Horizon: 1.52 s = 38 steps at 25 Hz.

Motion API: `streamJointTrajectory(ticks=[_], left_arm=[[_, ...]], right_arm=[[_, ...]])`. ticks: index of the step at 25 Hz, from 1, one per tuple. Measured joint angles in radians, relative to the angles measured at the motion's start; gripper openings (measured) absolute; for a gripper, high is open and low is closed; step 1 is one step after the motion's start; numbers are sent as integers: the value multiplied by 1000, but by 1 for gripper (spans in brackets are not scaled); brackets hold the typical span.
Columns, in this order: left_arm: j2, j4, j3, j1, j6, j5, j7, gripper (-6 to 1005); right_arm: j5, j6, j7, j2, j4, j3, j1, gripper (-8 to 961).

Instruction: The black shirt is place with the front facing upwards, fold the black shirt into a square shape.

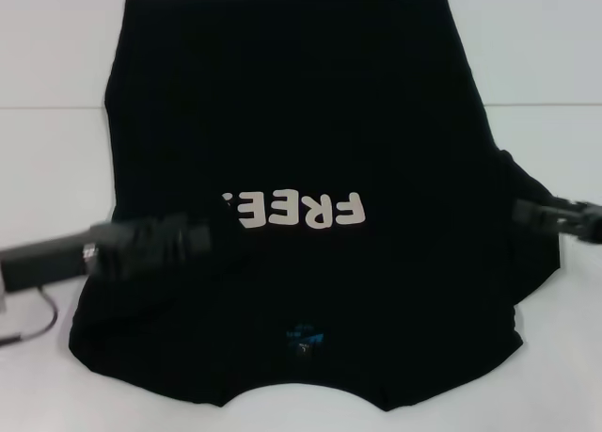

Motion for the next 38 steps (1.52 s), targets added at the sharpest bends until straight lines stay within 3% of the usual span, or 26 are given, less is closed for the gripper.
streamJointTrajectory(ticks=[5, 8, 12, 20, 38], left_arm=[[-11, 38, 11, 60, 39, 14, 144, 756], [-13, 38, 12, 71, 64, 21, 215, 755], [-13, 33, 12, 71, 119, 47, 277, 754], [-13, 33, 5, 77, 134, 53, 287, 754], [-13, 33, 9, 72, 129, 52, 288, 757]], right_arm=[[-261, -29, 448, -102, -68, -6, 81, 947], [-419, -37, 626, -128, -73, -7, 140, 946], [-543, -18, 700, -117, -74, -13, 204, 946], [-568, 81, 713, -99, 50, -69, 272, 940], [-568, 143, 717, -90, 106, -107, 287, 899]])
